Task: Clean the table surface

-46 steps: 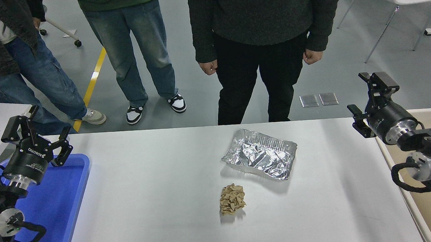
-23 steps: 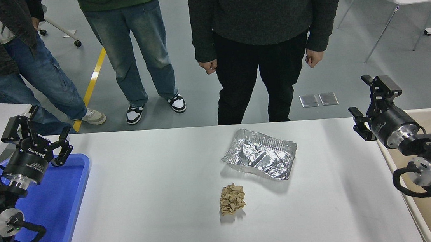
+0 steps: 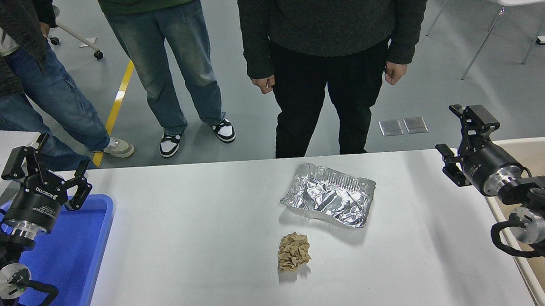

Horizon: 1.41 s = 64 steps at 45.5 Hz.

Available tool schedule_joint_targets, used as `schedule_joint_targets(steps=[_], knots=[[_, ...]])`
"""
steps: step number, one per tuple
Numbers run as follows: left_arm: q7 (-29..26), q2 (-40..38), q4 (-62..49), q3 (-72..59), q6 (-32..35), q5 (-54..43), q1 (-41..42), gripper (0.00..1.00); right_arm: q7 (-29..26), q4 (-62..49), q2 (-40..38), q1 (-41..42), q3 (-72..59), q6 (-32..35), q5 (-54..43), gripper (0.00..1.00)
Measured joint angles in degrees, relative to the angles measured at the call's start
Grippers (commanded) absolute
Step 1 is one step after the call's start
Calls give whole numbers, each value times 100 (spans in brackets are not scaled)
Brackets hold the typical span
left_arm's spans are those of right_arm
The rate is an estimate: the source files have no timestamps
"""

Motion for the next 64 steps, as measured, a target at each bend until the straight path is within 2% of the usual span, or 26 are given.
schedule_joint_targets(steps=[17, 34, 47, 64], knots=[[0, 0, 0, 0, 0, 0, 0, 100, 0, 61, -78, 6, -62, 20, -299, 100], [0, 0, 0, 0, 0, 0, 0, 100, -57, 241, -345, 316, -833, 255, -2326, 100], [0, 0, 0, 0, 0, 0, 0, 100, -311, 404, -483, 1319, -2411, 306, -3122, 100], [0, 0, 2, -3, 0, 0, -3, 100, -1245, 160, -38, 2848, -4395, 553, -3281, 100]])
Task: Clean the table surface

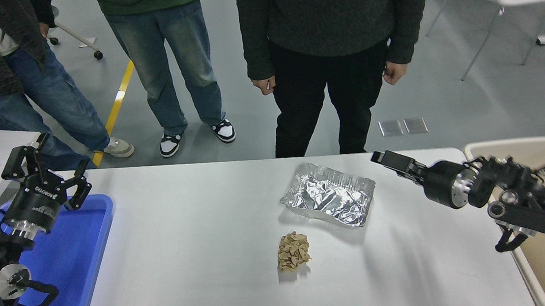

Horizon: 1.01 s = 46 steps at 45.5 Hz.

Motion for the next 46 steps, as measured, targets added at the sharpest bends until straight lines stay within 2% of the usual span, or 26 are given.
schedule_joint_targets(steps=[21, 46], knots=[[0, 0, -2, -1, 0, 0, -4, 100, -906, -875, 1110, 533, -980, 710, -6, 100], [0, 0, -2, -3, 0, 0, -1, 100, -1232, -2181, 2356, 633, -1377, 1430, 278, 98]])
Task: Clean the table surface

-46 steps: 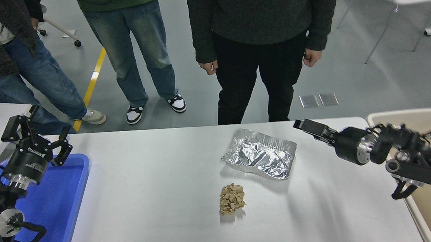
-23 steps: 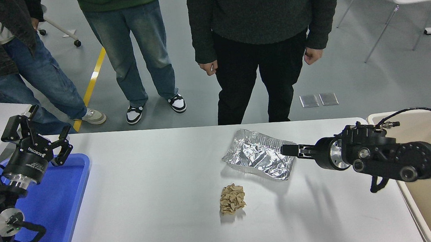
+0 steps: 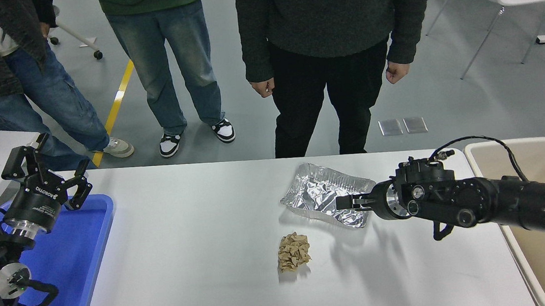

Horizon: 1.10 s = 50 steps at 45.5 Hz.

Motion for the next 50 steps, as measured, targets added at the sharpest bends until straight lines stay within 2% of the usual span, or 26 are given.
schedule_joint_targets(steps=[3, 8, 13, 28, 50], knots=[[0, 0, 0, 0, 0, 0, 0, 100, -10, -215, 112, -23, -40, 73, 11, 96], [0, 0, 0, 0, 0, 0, 0, 100, -21, -538, 279, -53, -88, 179, 22, 88], [0, 0, 0, 0, 0, 0, 0, 100, -28, -793, 403, -75, -134, 270, 24, 76], [0, 0, 0, -1, 0, 0, 0, 100, -33, -1202, 594, -103, -283, 587, -37, 0], [0, 0, 0, -1, 0, 0, 3, 100, 18, -1299, 659, 20, -503, 962, -9, 0]])
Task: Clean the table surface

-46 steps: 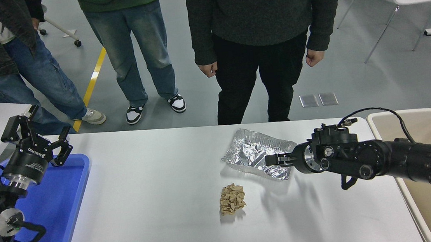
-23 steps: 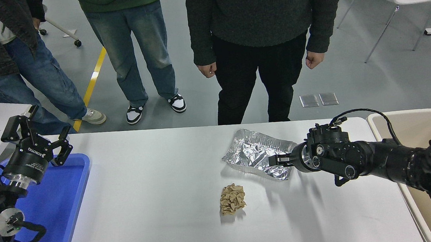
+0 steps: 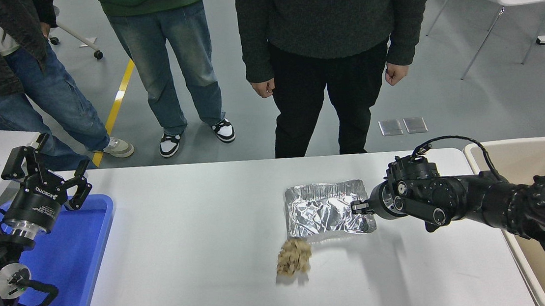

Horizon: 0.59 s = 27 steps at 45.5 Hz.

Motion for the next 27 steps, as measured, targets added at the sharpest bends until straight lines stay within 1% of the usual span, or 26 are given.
schedule_joint_targets(steps=[18, 27], knots=[[0, 0, 0, 0, 0, 0, 0, 100, 14, 60, -148, 141, 98, 184, 187, 0], [0, 0, 0, 0, 0, 0, 0, 100, 16, 389, -534, 463, 133, 378, 467, 0]])
